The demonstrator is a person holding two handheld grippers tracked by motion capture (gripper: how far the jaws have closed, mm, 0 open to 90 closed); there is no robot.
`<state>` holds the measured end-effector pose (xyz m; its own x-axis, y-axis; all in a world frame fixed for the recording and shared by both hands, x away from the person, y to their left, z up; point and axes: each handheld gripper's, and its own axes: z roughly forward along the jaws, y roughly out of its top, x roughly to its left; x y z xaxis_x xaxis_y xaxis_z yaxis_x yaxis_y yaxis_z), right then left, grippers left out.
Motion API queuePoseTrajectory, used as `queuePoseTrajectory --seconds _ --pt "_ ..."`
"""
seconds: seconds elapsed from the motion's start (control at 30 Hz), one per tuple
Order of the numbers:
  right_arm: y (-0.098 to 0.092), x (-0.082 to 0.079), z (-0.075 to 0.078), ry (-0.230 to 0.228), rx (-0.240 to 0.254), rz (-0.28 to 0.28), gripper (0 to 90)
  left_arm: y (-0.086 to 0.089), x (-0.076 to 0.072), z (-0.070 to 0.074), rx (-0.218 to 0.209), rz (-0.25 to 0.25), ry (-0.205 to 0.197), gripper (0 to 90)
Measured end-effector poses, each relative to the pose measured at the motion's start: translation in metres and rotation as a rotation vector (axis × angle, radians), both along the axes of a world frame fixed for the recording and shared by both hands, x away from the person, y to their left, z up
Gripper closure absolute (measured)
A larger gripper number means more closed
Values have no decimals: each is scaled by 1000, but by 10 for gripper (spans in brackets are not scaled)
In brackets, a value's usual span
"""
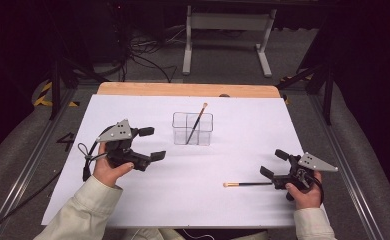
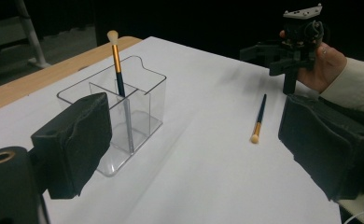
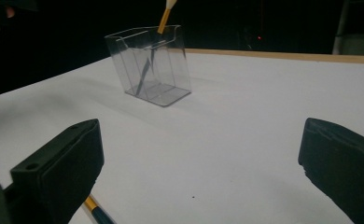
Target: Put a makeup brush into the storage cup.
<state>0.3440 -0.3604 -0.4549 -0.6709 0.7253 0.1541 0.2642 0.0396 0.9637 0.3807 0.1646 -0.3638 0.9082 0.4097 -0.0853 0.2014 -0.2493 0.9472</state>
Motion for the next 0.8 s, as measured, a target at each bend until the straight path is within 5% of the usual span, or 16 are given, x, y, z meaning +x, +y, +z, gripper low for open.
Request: queuePoseTrajectory --seconds 0.23,0.6,0.8 --pt "-1 -1 9 5 16 -19 13 13 -4 -5 -6 20 6 101" --pt "10 -9 45 44 -118 52 64 20 -10 -4 -13 31 17 74" --pt "24 -8 60 84 -232 119 78 35 -9 -7 -117 29 46 28"
